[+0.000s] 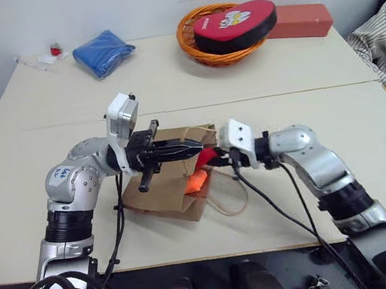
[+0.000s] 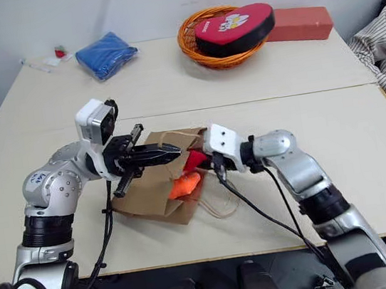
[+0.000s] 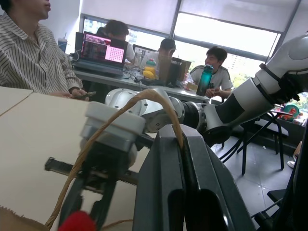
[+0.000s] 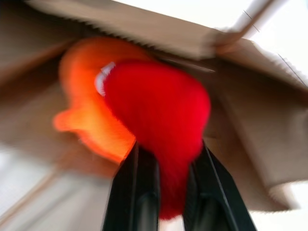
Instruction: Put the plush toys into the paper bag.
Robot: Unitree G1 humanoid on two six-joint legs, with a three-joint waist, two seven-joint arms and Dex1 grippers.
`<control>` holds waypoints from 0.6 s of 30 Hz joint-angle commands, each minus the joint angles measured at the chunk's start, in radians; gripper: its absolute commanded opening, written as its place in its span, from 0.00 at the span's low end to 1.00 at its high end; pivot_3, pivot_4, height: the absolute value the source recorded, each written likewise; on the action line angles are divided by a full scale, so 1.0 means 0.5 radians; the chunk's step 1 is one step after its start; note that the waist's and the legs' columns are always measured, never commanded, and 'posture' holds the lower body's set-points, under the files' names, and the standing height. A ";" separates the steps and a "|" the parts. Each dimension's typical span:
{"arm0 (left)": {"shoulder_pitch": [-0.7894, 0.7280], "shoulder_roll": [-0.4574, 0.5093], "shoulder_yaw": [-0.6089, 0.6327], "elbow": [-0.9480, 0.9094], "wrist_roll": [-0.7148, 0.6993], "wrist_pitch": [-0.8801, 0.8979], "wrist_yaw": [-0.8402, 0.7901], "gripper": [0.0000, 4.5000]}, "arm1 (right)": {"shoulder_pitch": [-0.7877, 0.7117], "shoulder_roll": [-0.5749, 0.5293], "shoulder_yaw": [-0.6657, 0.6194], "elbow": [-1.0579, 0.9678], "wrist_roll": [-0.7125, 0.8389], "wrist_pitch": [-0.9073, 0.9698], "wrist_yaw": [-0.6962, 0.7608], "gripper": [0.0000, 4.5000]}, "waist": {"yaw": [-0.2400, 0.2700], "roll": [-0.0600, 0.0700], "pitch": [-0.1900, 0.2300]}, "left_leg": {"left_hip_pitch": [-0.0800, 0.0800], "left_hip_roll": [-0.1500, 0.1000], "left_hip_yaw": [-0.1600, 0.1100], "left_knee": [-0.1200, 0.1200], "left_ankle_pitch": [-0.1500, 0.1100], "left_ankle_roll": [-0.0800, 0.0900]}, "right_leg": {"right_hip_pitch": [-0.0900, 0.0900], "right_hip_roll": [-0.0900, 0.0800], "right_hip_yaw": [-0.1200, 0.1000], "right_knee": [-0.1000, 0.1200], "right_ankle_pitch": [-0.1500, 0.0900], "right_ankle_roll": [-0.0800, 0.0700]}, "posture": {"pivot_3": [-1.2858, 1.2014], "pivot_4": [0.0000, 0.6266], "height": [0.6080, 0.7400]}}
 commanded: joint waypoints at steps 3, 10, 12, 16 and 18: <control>-0.046 -0.033 0.015 -0.018 -0.033 0.000 -0.016 0.00 | -0.112 0.180 0.054 0.240 -0.094 -0.072 -0.134 0.04 | -0.014 0.000 0.000 | -0.001 0.000 0.000 -0.001 0.000 0.000 | -0.002 0.000 -0.001 0.000 0.000 0.000 | 0.52 0.24 1.00; -0.029 -0.057 0.028 -0.031 -0.031 -0.005 0.013 0.00 | -0.101 0.358 0.024 0.372 -0.080 -0.036 -0.197 0.20 | -0.042 0.000 0.000 | -0.001 0.001 0.003 -0.001 0.000 -0.001 | -0.008 0.001 -0.001 0.005 0.000 0.000 | 0.52 0.24 1.00; -0.017 -0.050 0.034 -0.041 -0.031 -0.004 0.021 0.00 | -0.065 0.293 0.011 0.263 -0.050 0.021 -0.132 0.33 | -0.045 0.000 0.000 | -0.001 0.001 0.003 -0.001 0.000 -0.001 | -0.007 0.001 -0.001 0.008 0.000 0.000 | 0.52 0.24 1.00; 0.011 -0.034 0.042 -0.065 -0.036 0.004 0.031 0.00 | 0.027 0.105 -0.089 -0.040 0.113 0.194 0.036 0.65 | -0.020 0.000 0.000 | -0.001 0.000 0.002 -0.001 0.000 0.000 | -0.007 0.000 0.000 0.004 0.000 0.000 | 0.52 0.24 1.00; 0.025 -0.030 0.048 -0.076 -0.037 0.006 0.039 0.00 | 0.104 -0.051 -0.151 -0.208 0.215 0.345 0.140 0.80 | -0.009 0.000 0.000 | -0.002 0.000 0.002 -0.001 0.000 0.000 | -0.007 0.000 0.000 0.003 0.000 0.000 | 0.52 0.24 1.00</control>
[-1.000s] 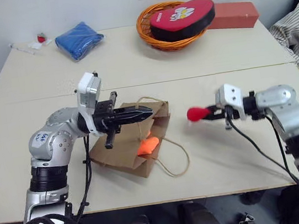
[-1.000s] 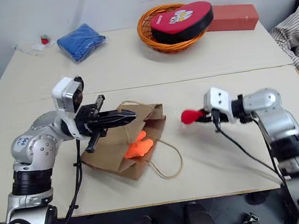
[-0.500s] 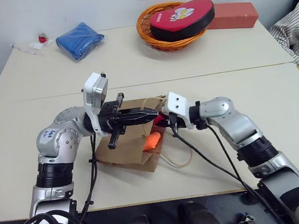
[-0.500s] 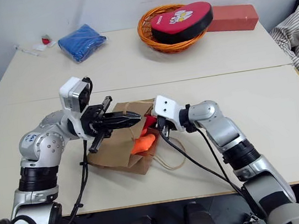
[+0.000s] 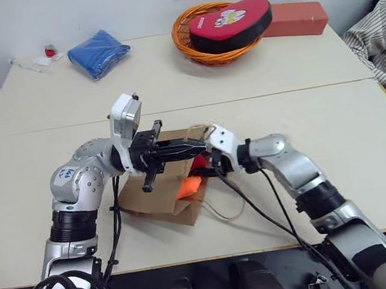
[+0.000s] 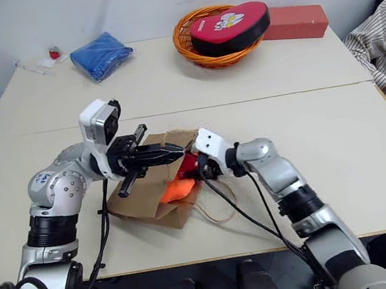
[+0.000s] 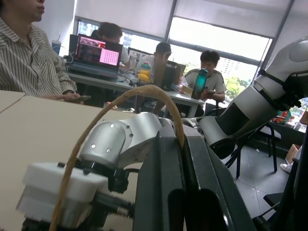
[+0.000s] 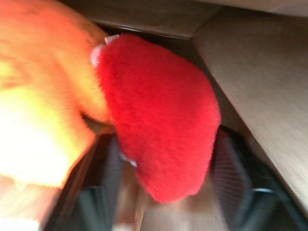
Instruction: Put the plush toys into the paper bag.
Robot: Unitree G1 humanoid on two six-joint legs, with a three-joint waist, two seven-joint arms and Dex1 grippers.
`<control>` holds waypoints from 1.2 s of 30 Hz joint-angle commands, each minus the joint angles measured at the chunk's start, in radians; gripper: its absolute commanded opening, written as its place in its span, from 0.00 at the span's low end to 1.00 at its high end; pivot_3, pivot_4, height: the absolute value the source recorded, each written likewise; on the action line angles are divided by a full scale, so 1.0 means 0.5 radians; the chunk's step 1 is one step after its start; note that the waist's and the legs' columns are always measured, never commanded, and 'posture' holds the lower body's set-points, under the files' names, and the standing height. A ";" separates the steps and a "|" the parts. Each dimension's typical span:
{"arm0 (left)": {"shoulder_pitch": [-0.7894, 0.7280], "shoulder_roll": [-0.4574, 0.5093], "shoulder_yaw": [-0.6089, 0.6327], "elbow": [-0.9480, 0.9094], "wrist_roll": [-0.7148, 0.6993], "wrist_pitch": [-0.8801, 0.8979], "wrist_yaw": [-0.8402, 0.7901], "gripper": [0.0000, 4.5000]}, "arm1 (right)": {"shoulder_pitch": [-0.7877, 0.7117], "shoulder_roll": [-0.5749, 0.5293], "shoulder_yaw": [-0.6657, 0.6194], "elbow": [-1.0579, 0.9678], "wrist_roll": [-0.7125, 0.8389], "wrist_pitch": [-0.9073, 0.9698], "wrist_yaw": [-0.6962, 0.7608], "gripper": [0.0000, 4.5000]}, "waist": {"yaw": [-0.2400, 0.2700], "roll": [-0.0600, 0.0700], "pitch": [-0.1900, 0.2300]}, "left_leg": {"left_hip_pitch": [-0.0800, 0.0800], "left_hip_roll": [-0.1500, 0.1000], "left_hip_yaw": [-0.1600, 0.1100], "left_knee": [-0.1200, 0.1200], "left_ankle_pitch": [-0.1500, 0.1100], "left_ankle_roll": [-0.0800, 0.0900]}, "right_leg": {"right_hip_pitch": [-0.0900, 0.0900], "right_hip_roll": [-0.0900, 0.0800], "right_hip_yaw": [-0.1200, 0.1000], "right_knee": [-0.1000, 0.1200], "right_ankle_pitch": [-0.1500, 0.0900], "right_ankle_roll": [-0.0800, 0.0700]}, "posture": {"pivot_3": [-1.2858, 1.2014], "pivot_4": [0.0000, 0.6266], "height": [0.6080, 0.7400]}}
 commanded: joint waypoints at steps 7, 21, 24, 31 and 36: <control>0.047 -0.011 0.074 -0.102 -0.044 -0.029 0.077 0.00 | 0.329 -0.520 -0.446 -0.610 0.537 0.585 0.242 0.99 | 0.008 0.000 0.000 | 0.000 0.000 0.000 -0.001 -0.001 0.001 | 0.001 0.000 0.001 -0.001 0.000 0.000 | 0.52 0.24 1.00; 0.065 -0.002 0.085 -0.089 -0.029 -0.045 0.066 0.00 | 0.790 -0.531 -1.107 -1.047 1.254 2.241 -0.262 0.99 | 0.057 -0.001 0.000 | 0.001 0.001 0.002 -0.001 -0.001 0.002 | 0.002 0.000 0.004 0.000 0.000 0.000 | 0.52 0.24 1.00; 0.079 -0.003 0.078 -0.097 -0.028 -0.046 0.066 0.00 | 0.777 -0.312 -1.084 -1.098 1.323 2.335 -0.529 0.99 | 0.056 -0.001 0.000 | 0.001 0.000 0.002 -0.003 -0.001 0.002 | 0.001 0.000 0.004 0.000 0.000 0.000 | 0.52 0.24 1.00; 0.052 -0.025 0.073 -0.077 -0.017 -0.071 0.076 0.00 | 0.665 0.002 -1.123 -0.953 1.687 2.335 -1.059 0.96 | 0.048 -0.003 -0.002 | 0.004 0.000 0.002 -0.004 -0.001 0.002 | 0.002 0.000 0.004 0.000 0.000 0.000 | 0.52 0.24 1.00; 0.059 -0.032 0.066 -0.097 -0.021 -0.070 0.089 0.00 | 0.621 0.084 -1.168 -0.878 1.909 2.335 -1.332 0.66 | 0.048 -0.003 -0.002 | 0.003 0.000 0.002 -0.005 -0.001 0.002 | 0.001 0.000 0.004 0.000 0.000 0.000 | 0.52 0.24 1.00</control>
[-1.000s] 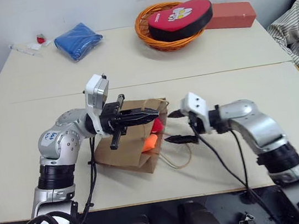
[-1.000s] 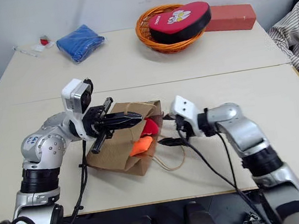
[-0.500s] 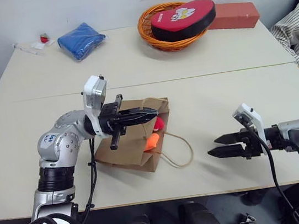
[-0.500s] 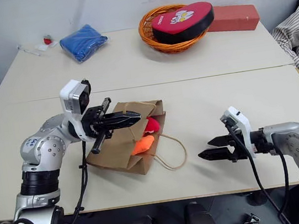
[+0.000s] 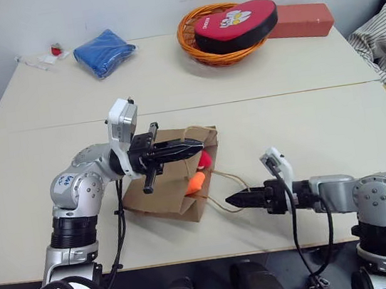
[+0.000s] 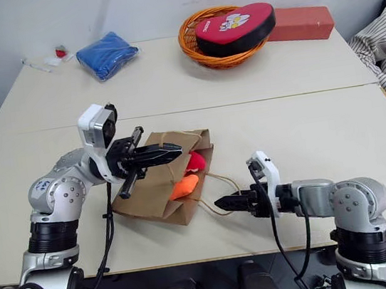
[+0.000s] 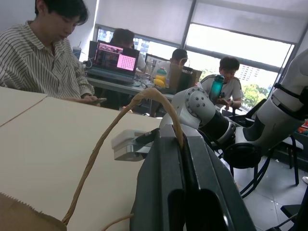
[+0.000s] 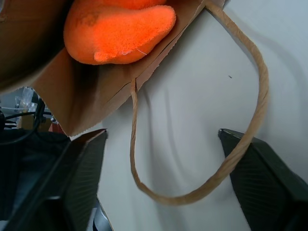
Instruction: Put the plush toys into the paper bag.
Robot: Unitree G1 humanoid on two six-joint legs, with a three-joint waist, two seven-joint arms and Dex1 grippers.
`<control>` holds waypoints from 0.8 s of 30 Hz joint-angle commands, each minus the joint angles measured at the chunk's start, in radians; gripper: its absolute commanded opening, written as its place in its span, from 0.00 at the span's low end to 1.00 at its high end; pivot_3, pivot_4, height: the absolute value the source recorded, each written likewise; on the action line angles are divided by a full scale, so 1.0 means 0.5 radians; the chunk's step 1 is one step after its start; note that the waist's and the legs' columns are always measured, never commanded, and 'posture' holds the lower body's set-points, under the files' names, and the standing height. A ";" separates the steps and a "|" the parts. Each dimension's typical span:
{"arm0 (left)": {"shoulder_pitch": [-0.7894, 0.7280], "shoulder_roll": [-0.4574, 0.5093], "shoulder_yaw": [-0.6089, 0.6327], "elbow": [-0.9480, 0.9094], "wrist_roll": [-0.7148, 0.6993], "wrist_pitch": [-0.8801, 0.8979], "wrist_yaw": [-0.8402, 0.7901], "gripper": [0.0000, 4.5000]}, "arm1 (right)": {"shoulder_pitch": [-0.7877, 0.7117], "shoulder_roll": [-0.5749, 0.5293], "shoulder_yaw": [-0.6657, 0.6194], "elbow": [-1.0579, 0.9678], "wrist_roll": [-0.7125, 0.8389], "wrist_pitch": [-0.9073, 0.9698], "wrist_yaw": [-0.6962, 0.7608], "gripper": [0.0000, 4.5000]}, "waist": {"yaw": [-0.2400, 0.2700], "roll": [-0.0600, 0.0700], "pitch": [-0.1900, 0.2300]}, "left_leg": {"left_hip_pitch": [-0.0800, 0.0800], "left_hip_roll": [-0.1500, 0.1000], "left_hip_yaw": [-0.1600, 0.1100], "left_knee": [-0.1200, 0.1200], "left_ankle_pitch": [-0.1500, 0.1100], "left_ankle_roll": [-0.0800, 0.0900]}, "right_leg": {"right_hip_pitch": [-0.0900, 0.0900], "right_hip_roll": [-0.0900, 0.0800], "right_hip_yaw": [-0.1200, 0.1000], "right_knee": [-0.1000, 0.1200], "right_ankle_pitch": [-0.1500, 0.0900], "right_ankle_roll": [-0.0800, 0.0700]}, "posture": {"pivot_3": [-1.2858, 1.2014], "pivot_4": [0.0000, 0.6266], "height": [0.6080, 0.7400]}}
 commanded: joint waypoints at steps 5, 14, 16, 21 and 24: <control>-0.028 -0.003 0.021 -0.059 -0.019 -0.030 0.008 0.00 | -0.093 0.057 -0.245 0.023 0.415 0.010 -0.313 0.26 | 0.000 0.000 0.000 | -0.001 0.000 0.000 -0.001 0.000 0.000 | 0.000 0.000 0.000 0.000 0.000 0.000 | 0.52 0.24 1.00; -0.174 -0.138 0.063 0.088 0.082 -0.286 0.110 0.00 | -0.113 -0.845 -0.458 0.131 1.573 -0.278 -0.480 0.01 | 0.018 0.000 0.001 | -0.005 -0.001 -0.001 0.001 -0.001 0.004 | 0.001 -0.003 -0.002 -0.006 0.000 0.000 | 0.52 0.24 1.00; -0.263 -0.173 0.072 0.204 0.165 -0.428 0.145 0.00 | -0.186 -1.064 -0.431 0.190 1.848 -0.529 -0.595 0.01 | 0.016 -0.001 0.001 | -0.006 -0.001 0.001 0.003 -0.001 0.006 | 0.002 -0.002 -0.001 -0.007 0.001 0.002 | 0.52 0.24 1.00; -0.462 -0.177 0.147 0.469 0.229 -0.604 0.176 0.00 | -0.347 -1.283 -0.338 0.189 1.963 -0.821 -0.614 0.01 | 0.000 -0.003 0.003 | -0.003 0.003 0.005 0.002 -0.002 0.008 | 0.005 0.004 -0.001 -0.006 0.001 0.002 | 0.52 0.24 1.00; -0.501 -0.170 0.153 0.537 0.240 -0.639 0.156 0.00 | -0.417 -1.292 -0.266 0.176 1.963 -0.912 -0.614 0.01 | 0.008 -0.004 0.003 | -0.004 0.005 0.007 0.002 -0.002 0.008 | 0.004 0.004 0.000 -0.005 0.001 0.002 | 0.52 0.24 1.00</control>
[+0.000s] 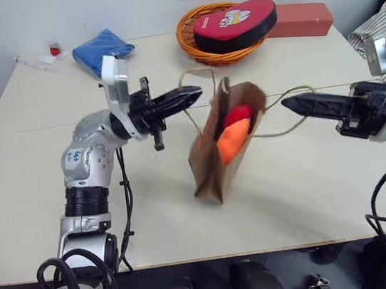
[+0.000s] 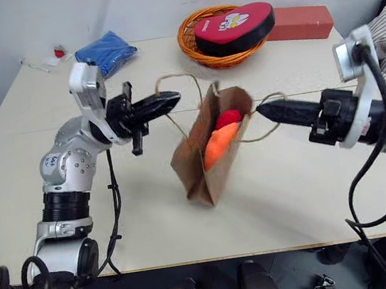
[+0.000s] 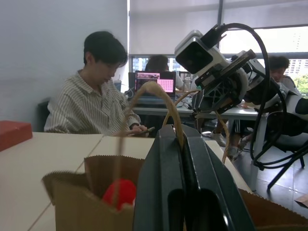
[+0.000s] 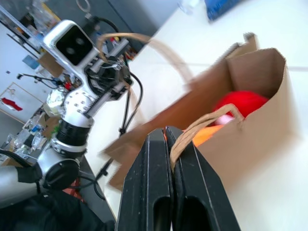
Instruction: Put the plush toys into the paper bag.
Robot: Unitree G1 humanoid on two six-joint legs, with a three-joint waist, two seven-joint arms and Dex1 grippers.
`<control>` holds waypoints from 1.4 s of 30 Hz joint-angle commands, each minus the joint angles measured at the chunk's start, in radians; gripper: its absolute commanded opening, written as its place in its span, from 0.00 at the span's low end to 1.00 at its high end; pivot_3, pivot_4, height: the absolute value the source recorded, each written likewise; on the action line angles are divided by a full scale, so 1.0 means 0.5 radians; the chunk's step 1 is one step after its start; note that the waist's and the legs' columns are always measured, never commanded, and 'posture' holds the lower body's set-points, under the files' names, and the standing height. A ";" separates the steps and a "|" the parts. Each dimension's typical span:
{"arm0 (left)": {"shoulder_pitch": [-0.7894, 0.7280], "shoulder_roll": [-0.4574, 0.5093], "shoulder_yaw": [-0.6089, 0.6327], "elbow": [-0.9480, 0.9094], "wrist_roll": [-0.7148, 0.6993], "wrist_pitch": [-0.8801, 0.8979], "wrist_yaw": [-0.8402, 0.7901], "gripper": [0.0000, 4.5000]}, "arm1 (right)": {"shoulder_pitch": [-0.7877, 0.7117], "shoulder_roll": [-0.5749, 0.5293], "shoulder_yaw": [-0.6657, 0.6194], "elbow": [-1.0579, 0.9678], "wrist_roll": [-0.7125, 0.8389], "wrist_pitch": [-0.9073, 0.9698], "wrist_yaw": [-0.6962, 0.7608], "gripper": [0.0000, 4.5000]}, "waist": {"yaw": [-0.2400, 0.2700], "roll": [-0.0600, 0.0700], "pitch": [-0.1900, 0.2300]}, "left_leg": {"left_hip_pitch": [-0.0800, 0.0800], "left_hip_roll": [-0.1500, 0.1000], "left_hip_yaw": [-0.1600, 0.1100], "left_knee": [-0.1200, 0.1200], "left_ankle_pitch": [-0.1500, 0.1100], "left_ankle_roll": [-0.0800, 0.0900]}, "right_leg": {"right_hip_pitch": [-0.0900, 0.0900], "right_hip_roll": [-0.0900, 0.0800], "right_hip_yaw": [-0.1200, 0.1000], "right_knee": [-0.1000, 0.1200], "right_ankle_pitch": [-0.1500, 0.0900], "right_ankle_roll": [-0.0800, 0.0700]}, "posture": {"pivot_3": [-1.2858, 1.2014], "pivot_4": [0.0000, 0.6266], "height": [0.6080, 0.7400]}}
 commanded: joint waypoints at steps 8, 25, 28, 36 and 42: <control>0.043 -0.026 0.006 -0.062 0.037 -0.069 0.002 0.00 | 0.078 0.050 0.291 -0.142 -0.106 -0.299 -0.123 0.01 | 0.045 -0.001 0.000 | -0.006 -0.001 -0.005 0.004 0.000 0.001 | 0.000 -0.003 -0.003 -0.010 0.001 0.002 | 0.52 0.24 1.00; 0.237 0.096 0.088 -0.344 -0.054 0.188 0.146 0.48 | 0.410 0.064 -0.009 -0.375 -0.618 -0.482 0.566 0.66 | 0.056 0.000 0.000 | -0.007 -0.001 -0.005 0.003 -0.001 0.001 | 0.000 -0.002 -0.003 -0.015 0.004 0.004 | 0.52 0.24 1.00; 0.310 0.203 0.126 -0.438 -0.104 0.289 0.123 0.68 | 0.481 0.002 -0.111 -0.359 -0.596 -0.466 0.670 0.90 | 0.051 0.000 0.000 | -0.007 -0.001 -0.004 0.002 -0.001 0.001 | 0.000 -0.002 -0.002 -0.016 0.004 0.004 | 0.52 0.24 1.00; 0.568 0.383 0.235 -0.633 -0.123 0.336 0.146 1.00 | 0.757 -0.110 -0.362 -0.441 -0.842 -0.457 1.035 1.00 | 0.058 0.000 0.000 | -0.006 -0.001 -0.005 0.002 -0.001 0.002 | 0.001 -0.002 -0.002 -0.017 0.005 0.004 | 0.52 0.24 1.00; 0.908 0.481 0.272 -0.914 -0.140 0.361 0.195 1.00 | 1.229 -0.012 -0.287 -0.575 -1.504 -0.742 1.396 0.73 | 0.063 -0.001 0.000 | -0.005 0.000 -0.004 -0.002 -0.001 0.002 | 0.003 -0.002 -0.002 -0.020 0.005 0.004 | 0.52 0.24 1.00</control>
